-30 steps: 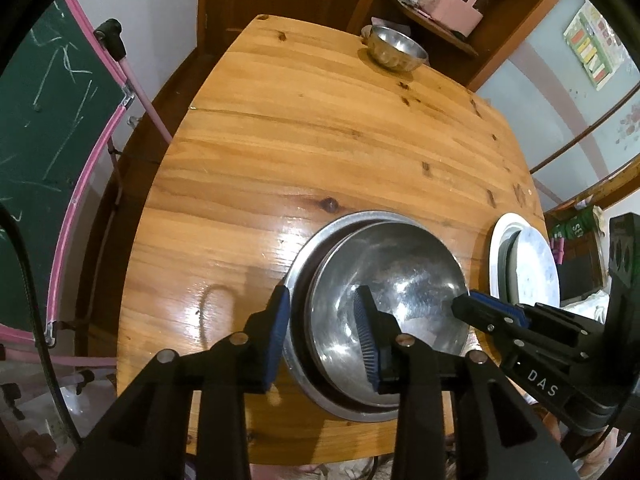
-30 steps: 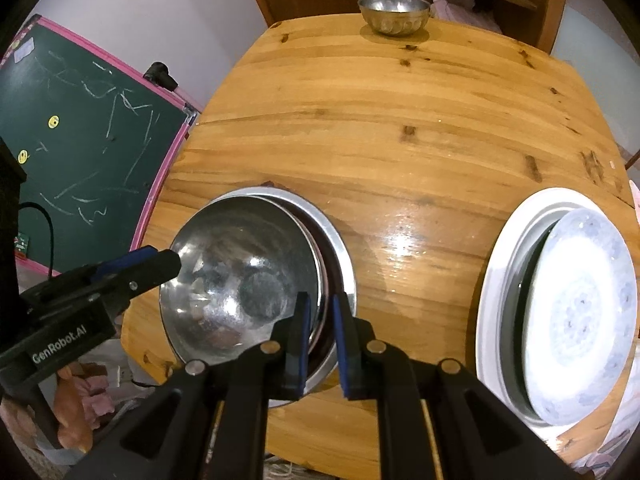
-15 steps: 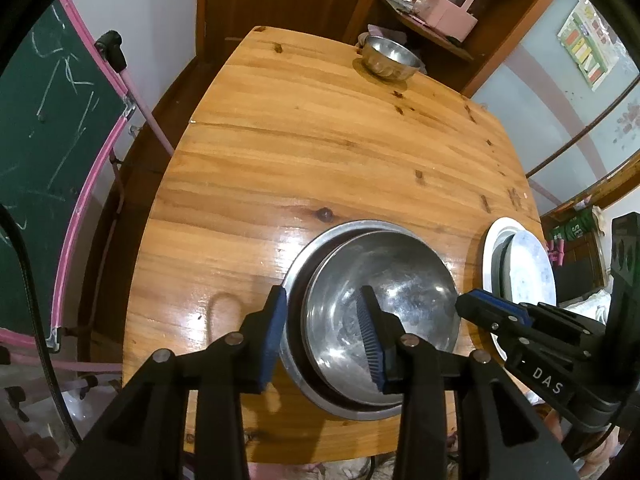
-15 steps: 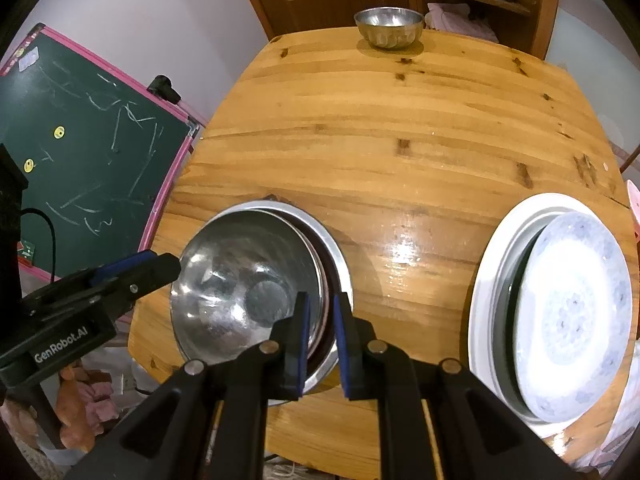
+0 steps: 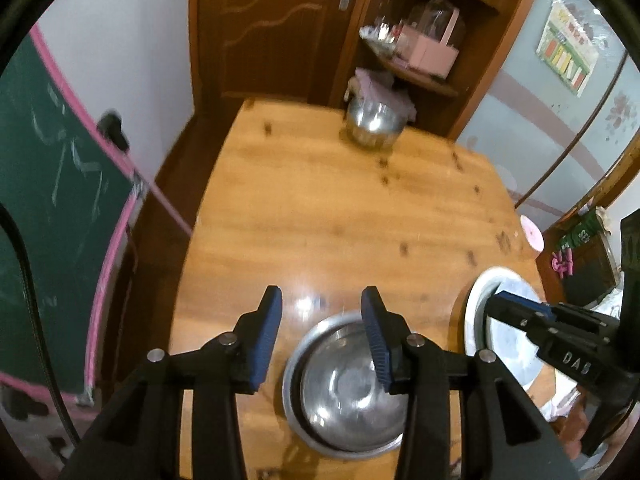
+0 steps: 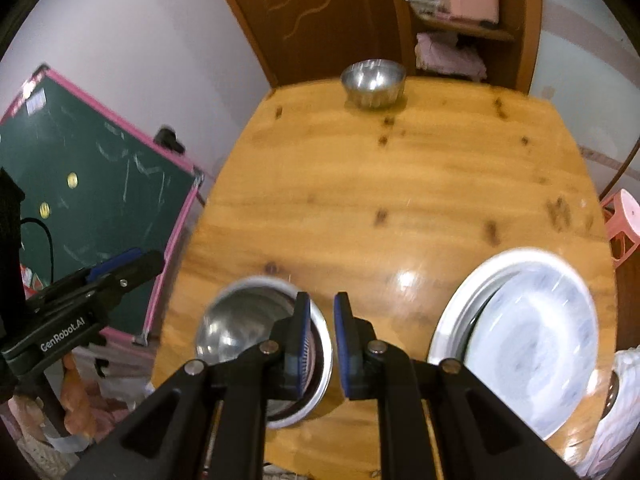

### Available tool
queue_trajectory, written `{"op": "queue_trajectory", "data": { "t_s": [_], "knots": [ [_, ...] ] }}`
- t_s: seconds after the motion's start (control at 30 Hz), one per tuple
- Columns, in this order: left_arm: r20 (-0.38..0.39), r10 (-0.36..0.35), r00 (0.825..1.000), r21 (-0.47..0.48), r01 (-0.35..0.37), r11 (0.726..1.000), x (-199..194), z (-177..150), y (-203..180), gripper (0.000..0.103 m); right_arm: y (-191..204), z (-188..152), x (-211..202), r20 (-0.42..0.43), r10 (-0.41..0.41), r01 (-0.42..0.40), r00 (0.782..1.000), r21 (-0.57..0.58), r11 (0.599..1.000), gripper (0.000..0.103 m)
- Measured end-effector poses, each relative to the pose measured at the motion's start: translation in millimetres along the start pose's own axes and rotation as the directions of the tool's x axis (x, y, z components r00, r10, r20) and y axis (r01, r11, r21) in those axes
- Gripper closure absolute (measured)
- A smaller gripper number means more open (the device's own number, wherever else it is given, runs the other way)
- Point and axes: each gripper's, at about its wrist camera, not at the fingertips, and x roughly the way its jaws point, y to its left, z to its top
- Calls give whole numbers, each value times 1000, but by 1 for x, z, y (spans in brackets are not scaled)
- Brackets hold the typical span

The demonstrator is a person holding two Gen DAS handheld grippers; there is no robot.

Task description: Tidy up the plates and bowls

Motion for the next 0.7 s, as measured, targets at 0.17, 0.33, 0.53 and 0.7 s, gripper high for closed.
{"op": "queue_trajectory", "data": {
  "t_s": [0.17, 0.33, 0.53, 0.7],
  "knots": [
    [71, -38, 997, 30, 36, 999, -20, 51, -12, 63, -12, 49, -32, 68, -13, 13, 998, 6, 1000, 91],
    [108, -71, 992, 52, 66, 996, -31, 109, -28, 63, -25, 103, -56, 112, -31, 28, 993, 24, 999, 91],
    [116, -72, 991, 68, 65, 996, -21, 176, -47, 63, -45, 175, -70, 137, -29, 19, 990, 75, 997, 91],
    [95, -71, 993, 32, 68, 997, 15, 222, -55, 63, -58, 220, -57, 145, -68, 53, 987, 105, 993, 91]
  ]
}}
